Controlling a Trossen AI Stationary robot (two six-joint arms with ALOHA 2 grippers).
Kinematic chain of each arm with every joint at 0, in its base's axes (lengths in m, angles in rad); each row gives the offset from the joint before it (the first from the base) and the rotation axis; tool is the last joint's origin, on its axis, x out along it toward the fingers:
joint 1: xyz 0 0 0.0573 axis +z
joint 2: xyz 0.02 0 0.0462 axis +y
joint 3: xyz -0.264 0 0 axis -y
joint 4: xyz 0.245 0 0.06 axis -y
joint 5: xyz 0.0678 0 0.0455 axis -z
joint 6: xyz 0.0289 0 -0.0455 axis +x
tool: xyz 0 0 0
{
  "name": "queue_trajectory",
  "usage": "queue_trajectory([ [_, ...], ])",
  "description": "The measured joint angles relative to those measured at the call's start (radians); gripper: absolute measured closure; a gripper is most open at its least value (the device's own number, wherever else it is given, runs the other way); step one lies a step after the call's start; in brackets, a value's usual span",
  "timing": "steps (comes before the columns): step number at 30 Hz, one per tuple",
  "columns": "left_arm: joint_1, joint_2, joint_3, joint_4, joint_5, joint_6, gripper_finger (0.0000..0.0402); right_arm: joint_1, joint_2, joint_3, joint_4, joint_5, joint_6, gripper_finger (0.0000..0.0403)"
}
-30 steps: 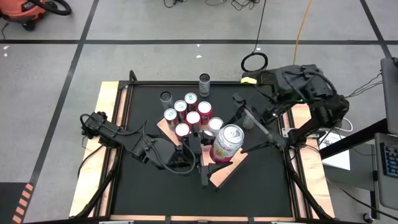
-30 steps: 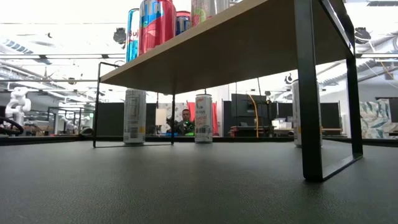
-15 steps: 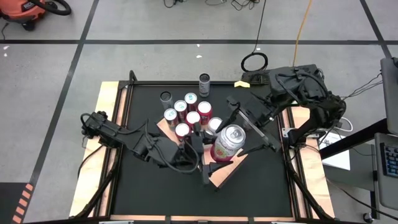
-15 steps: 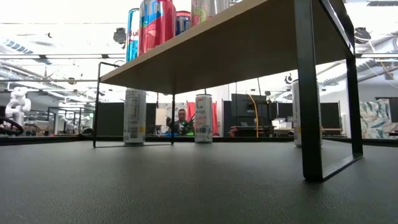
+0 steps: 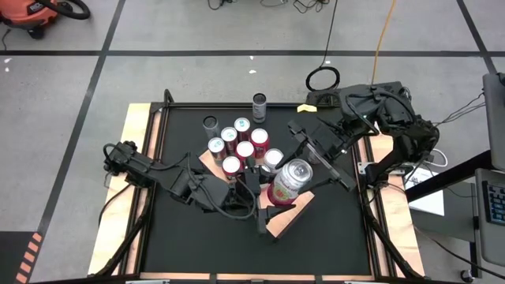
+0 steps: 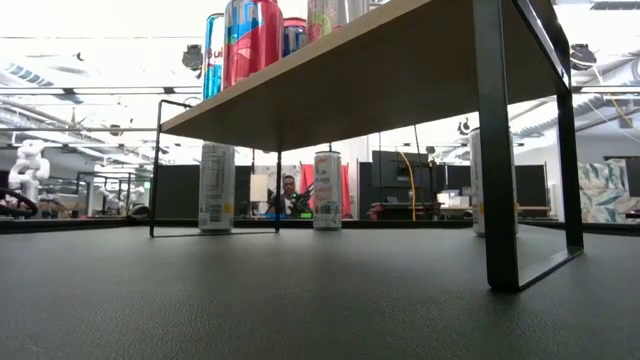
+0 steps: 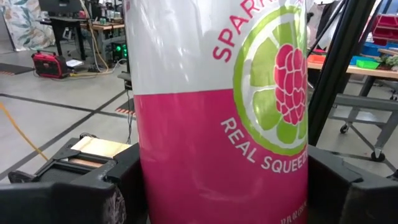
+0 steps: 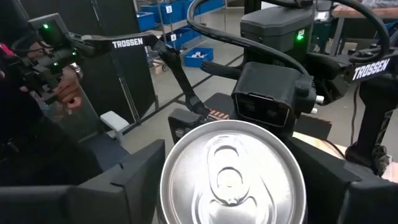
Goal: Place canned beverage on shelf
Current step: Put the pink soda can on the shelf aligned with the other pink soda cans
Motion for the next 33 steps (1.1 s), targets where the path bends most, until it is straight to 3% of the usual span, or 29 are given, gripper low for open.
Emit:
queue_trajectory([
  [3, 0.0, 0.0, 0.0, -0.002, 0.001, -0.007, 0.0111, 0.0, 0.0, 0.0, -0.01, -0.001, 0.012, 0.0127],
  [10, -0.001, 0.0, 0.0, -0.004, 0.001, 0.002, 0.0111, 0.0, 0.002, -0.001, -0.065, -0.003, 0.021, 0.0058],
  [23, -0.002, -0.001, 0.001, -0.039, 0.002, -0.022, 0.0111, 0.0, 0.002, -0.002, -0.076, -0.001, 0.001, 0.0113],
  [33, -0.002, -0.002, 0.002, -0.045, 0.006, -0.026, 0.0111, 0.0, 0.002, -0.002, -0.071, 0.001, 0.029, 0.0079],
])
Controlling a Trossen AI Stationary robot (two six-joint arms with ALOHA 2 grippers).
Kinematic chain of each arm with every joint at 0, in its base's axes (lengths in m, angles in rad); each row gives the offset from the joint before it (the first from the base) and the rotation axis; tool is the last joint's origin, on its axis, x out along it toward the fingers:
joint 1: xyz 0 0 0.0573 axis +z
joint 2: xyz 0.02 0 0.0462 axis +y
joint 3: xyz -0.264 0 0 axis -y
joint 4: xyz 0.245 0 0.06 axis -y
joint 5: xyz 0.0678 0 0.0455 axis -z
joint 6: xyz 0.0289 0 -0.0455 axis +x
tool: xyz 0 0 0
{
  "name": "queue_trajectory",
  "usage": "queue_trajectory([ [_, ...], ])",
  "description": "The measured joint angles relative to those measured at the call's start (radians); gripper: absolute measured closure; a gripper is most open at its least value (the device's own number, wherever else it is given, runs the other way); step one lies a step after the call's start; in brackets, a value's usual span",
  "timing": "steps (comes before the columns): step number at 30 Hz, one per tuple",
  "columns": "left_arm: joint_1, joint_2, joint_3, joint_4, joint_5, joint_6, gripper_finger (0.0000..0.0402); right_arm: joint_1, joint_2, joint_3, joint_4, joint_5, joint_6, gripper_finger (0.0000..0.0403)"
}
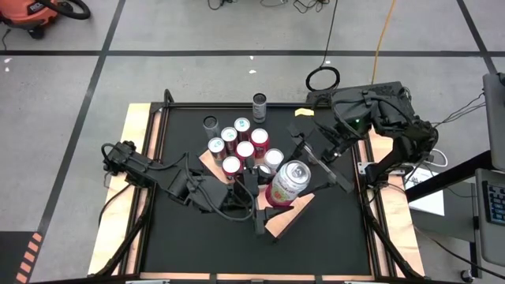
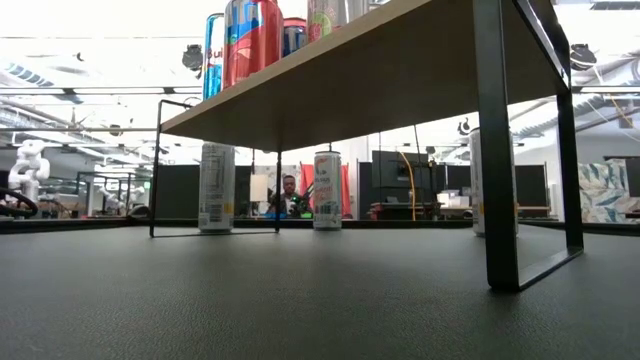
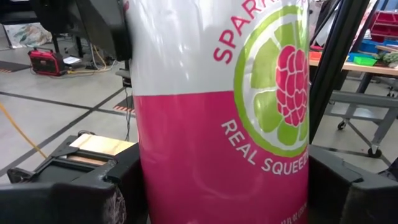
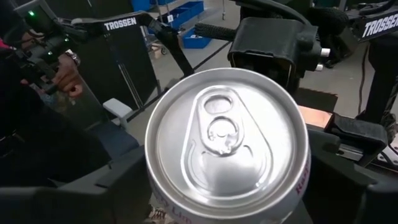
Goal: Place canned beverage on shelf
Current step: Put the pink soda can on the shelf aligned with the other pink soda cans
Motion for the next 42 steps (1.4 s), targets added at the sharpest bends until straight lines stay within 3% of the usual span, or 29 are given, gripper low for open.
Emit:
queue_trajectory([
  [17, 0.0, 0.0, 0.0, -0.014, -0.006, -0.012, 0.0109, 0.0, -0.004, 0.0, 0.002, -0.002, -0.021, 0.0117],
  [29, -0.018, -0.009, -0.001, -0.03, -0.084, -0.029, 0.0009, 0.001, -0.004, 0.0, 0.003, 0.002, -0.055, 0.0119],
  [34, -0.046, -0.043, -0.001, -0.092, -0.097, -0.113, 0.0005, 0.001, -0.004, 0.0, 0.001, 0.038, -0.058, 0.0119],
  [42, -0.099, -0.162, -0.002, -0.321, -0.228, -0.372, 0.0005, 0.001, 0.003, 0.0, 0.002, 0.098, -0.073, 0.0119],
])
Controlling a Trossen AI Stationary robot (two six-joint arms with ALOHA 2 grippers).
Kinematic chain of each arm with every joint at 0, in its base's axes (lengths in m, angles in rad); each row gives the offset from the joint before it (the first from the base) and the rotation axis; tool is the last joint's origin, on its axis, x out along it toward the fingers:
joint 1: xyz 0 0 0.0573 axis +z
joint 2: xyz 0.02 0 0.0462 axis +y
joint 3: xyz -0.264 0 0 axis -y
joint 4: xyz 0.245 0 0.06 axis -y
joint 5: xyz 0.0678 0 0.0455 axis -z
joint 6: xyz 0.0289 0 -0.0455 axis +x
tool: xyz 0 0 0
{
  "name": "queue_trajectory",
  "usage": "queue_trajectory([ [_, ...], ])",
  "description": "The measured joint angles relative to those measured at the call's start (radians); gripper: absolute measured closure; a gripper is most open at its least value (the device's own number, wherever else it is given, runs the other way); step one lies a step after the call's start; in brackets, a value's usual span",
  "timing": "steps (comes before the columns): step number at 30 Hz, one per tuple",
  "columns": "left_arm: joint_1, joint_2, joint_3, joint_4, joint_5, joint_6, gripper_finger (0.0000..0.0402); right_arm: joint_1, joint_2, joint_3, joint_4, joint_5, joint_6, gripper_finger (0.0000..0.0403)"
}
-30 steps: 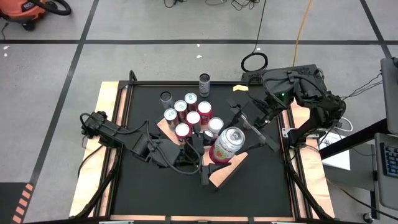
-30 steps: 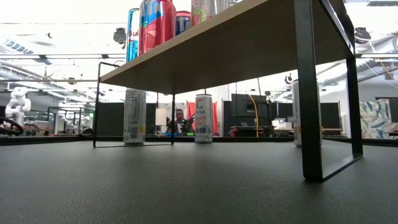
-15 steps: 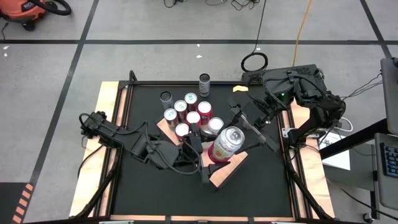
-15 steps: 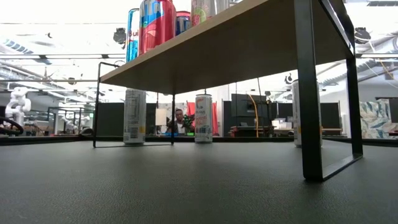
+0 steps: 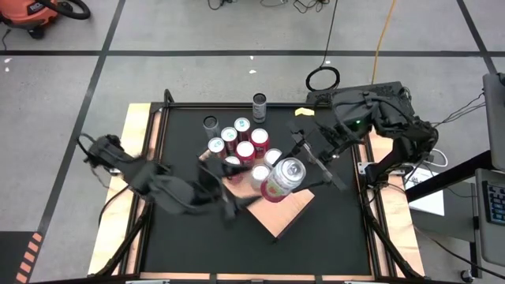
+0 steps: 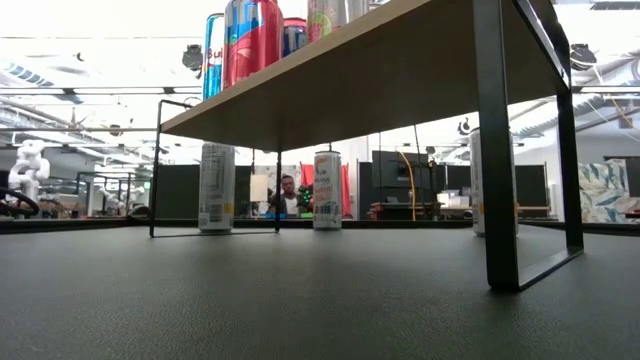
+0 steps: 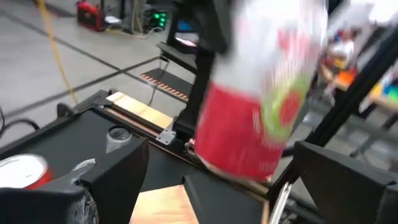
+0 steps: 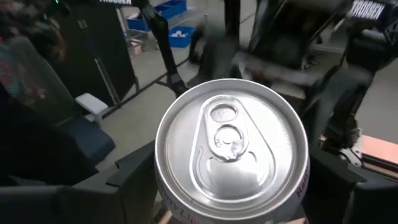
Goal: Place canned beverage on shelf
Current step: Put the pink soda can on the shelf aligned with the other pink soda cans
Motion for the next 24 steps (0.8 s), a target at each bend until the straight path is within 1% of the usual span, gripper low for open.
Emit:
queue_trajectory([
  [4, -0.001, -0.085, 0.001, -0.113, -0.02, -0.147, 0.0005, 0.0, 0.032, 0.0, 0.001, 0.022, -0.019, 0.0119],
  [7, 0.0, -0.136, 0.001, -0.202, -0.02, -0.218, 0.0005, 0.0, 0.067, 0.0, 0.002, 0.032, -0.025, 0.0119],
  [11, 0.0, -0.189, 0.001, -0.28, -0.028, -0.23, 0.0005, 0.0, 0.119, 0.0, 0.033, 0.032, -0.038, 0.0119],
  [16, 0.0, -0.223, 0.001, -0.363, -0.06, -0.23, 0.0004, 0.0, 0.178, 0.0, 0.048, 0.031, -0.072, 0.0119],
  [22, 0.002, -0.228, 0.0, -0.415, -0.103, -0.231, 0.0004, 0.0, 0.241, 0.0, 0.015, 0.051, -0.101, 0.0119],
  [24, 0.002, -0.228, 0.0, -0.423, -0.128, -0.256, 0.0004, 0.0, 0.255, 0.0, 0.002, 0.064, -0.122, 0.0119],
])
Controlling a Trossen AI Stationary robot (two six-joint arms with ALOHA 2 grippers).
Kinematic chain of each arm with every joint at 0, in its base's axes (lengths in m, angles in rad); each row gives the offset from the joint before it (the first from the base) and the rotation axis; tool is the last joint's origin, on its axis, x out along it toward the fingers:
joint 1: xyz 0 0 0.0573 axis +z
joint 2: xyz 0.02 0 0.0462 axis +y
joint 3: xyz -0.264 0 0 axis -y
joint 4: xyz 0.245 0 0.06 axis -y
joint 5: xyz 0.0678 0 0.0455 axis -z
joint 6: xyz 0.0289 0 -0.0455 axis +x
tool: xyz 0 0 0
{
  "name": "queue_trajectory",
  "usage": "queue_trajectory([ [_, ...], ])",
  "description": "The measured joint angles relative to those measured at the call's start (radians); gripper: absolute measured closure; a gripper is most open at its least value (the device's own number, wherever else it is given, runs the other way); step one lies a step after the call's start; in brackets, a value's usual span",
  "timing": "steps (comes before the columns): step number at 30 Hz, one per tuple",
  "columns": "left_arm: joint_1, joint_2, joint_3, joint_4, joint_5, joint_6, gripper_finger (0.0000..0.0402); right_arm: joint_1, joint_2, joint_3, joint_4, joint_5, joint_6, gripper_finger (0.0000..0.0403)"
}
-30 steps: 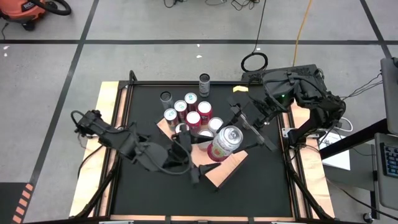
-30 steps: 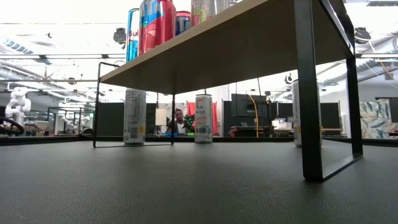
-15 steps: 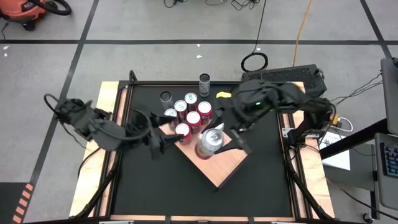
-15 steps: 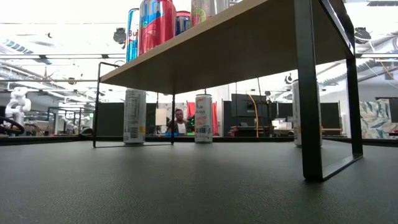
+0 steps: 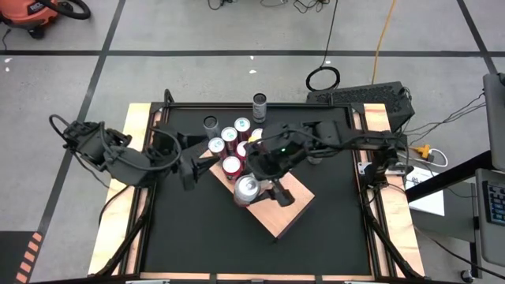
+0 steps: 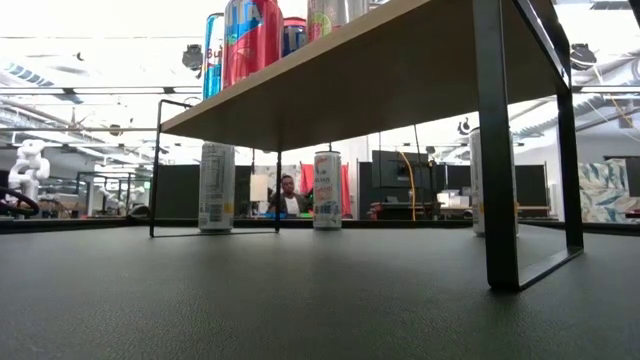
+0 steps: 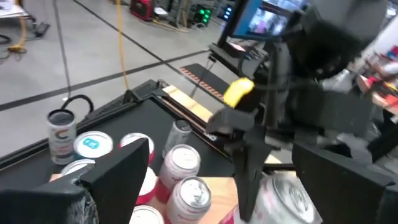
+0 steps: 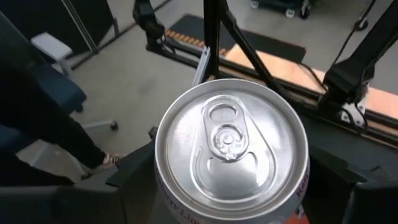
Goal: Place canned beverage on shelf
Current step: Put the pink soda can on the shelf aligned with the other pink soda cans
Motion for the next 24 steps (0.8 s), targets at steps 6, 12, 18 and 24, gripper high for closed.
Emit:
queue_trajectory([
  [6, 0.0, 0.0, 0.0, -0.05, -0.044, -0.052, 0.0004, 0.0, 0.038, 0.0, -0.014, 0.049, -0.063, 0.0119],
  [12, 0.0, 0.0, 0.0, -0.053, -0.051, -0.054, 0.0004, -0.004, 0.065, 0.0, -0.09, 0.071, -0.15, 0.0119],
  [18, 0.0, 0.0, 0.0, -0.057, -0.052, -0.054, 0.0004, -0.004, 0.078, 0.0, -0.132, 0.1, -0.208, 0.0119],
  [24, 0.0, 0.0, 0.0, -0.057, -0.052, -0.054, 0.0004, -0.004, 0.09, 0.0, -0.135, 0.097, -0.202, 0.0119],
])
